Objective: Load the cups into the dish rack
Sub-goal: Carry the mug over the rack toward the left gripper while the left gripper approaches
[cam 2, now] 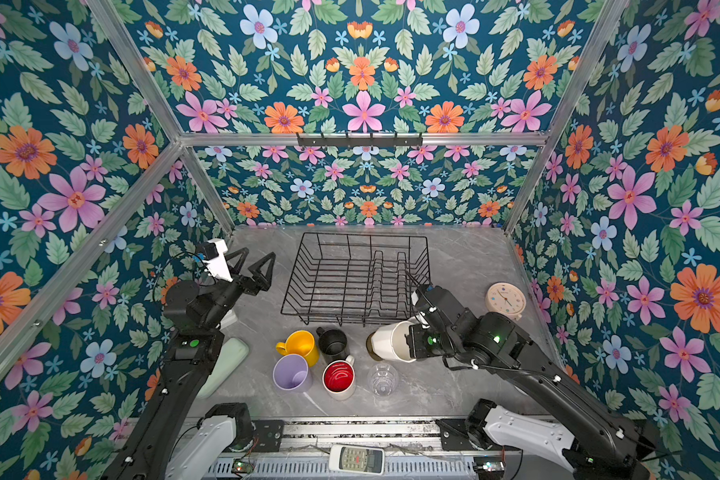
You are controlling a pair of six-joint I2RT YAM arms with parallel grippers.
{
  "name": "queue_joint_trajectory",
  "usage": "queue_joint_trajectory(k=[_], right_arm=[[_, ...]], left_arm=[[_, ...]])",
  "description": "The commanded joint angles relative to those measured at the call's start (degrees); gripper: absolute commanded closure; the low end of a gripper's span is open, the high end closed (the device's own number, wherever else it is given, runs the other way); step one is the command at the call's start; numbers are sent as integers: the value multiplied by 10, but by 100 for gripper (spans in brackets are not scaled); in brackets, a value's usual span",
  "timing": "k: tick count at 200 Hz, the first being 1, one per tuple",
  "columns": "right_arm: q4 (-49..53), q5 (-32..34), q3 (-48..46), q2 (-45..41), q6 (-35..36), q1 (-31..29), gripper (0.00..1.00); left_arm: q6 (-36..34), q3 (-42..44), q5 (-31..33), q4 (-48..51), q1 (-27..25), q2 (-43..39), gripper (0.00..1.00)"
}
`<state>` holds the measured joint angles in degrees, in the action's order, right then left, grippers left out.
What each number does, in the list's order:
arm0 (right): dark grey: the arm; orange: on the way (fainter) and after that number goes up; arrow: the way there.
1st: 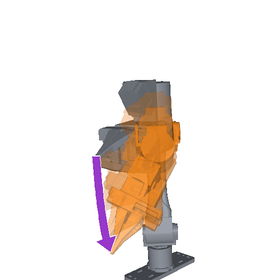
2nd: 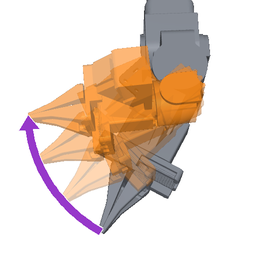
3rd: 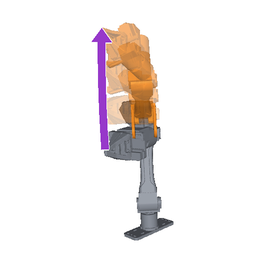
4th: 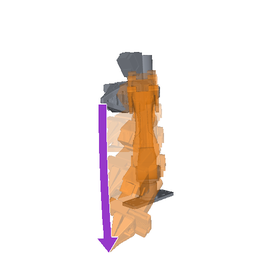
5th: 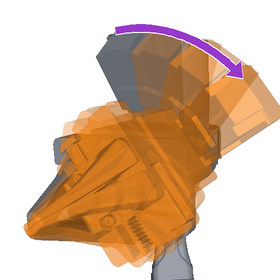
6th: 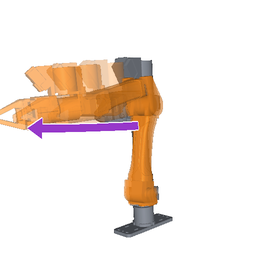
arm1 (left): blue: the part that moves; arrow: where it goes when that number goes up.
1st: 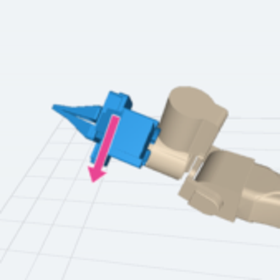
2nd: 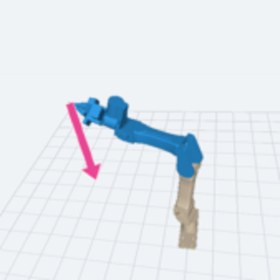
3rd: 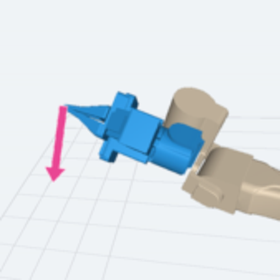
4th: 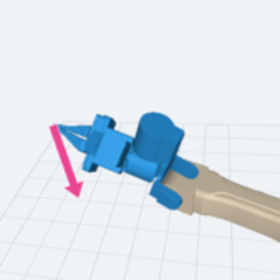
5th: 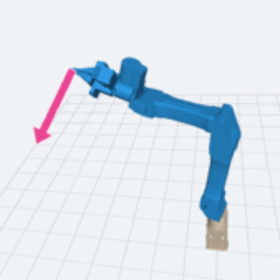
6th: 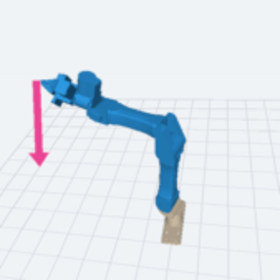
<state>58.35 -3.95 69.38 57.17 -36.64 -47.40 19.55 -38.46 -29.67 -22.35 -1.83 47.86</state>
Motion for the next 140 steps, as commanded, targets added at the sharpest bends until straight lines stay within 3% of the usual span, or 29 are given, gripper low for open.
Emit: queue_joint_trajectory(k=[1,78,103,140], right_arm=[[-125,-54,2,13,21,32,100],[-353,-274,-33,82,-2,174,100],[-401,-312,-31,105,-10,190,100],[-461,-357,-15,142,-15,190,100]], left_arm=[[33,3,-77,-62,1,4,1],[245,36,-286,-303,1,55,2],[286,39,-311,-333,-2,68,3],[289,36,-320,-342,-31,77,3]])
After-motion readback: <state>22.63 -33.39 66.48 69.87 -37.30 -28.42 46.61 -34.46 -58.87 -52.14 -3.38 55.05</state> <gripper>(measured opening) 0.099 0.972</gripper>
